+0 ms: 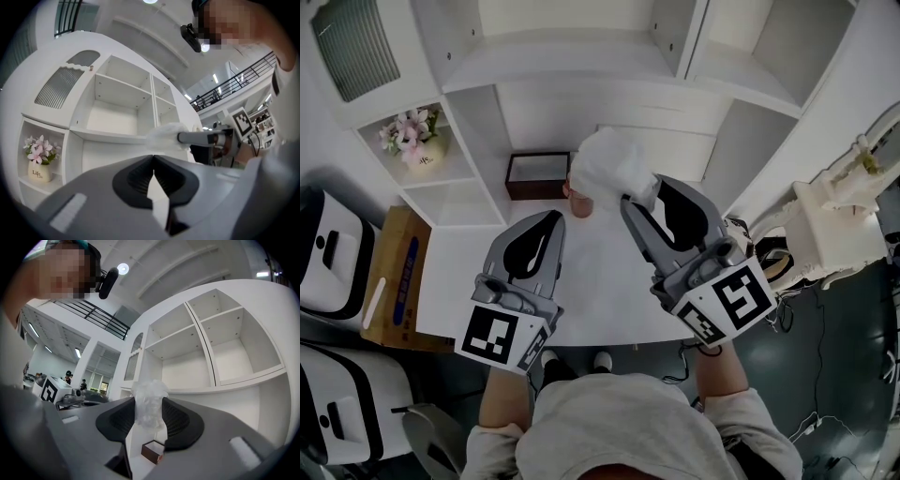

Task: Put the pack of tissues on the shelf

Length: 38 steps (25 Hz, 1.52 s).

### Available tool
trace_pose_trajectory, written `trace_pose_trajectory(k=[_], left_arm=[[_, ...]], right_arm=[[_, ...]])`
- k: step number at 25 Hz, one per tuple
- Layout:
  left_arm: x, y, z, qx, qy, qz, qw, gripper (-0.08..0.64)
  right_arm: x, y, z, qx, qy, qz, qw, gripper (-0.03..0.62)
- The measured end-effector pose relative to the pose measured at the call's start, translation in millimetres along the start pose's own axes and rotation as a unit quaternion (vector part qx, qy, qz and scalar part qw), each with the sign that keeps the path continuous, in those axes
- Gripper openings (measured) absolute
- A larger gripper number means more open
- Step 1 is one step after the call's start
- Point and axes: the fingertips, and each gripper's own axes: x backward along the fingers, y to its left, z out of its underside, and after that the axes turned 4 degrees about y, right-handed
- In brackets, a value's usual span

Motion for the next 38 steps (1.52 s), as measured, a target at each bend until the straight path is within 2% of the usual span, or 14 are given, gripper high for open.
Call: trace_pose_trajectory(k=[11,23,38], left_arm=[[-13,29,-7,0.002,-0.005,0.055,0.9985,0.000],[-25,54,-5,-0.001,-0.007,0.102,0.9948,0.000],[-34,75,0,0.003,-0.005,0.121,0.9926,0.000]], right_arm=[[-28,-18,-30,0.017,-0.013,0.067,0.998,0.166],[-57,-55,-69,0.041,-0.028,0.136,0.989,0.166],[-88,-92,-69,0.044,-0.006,0.186,0.982,0.166]])
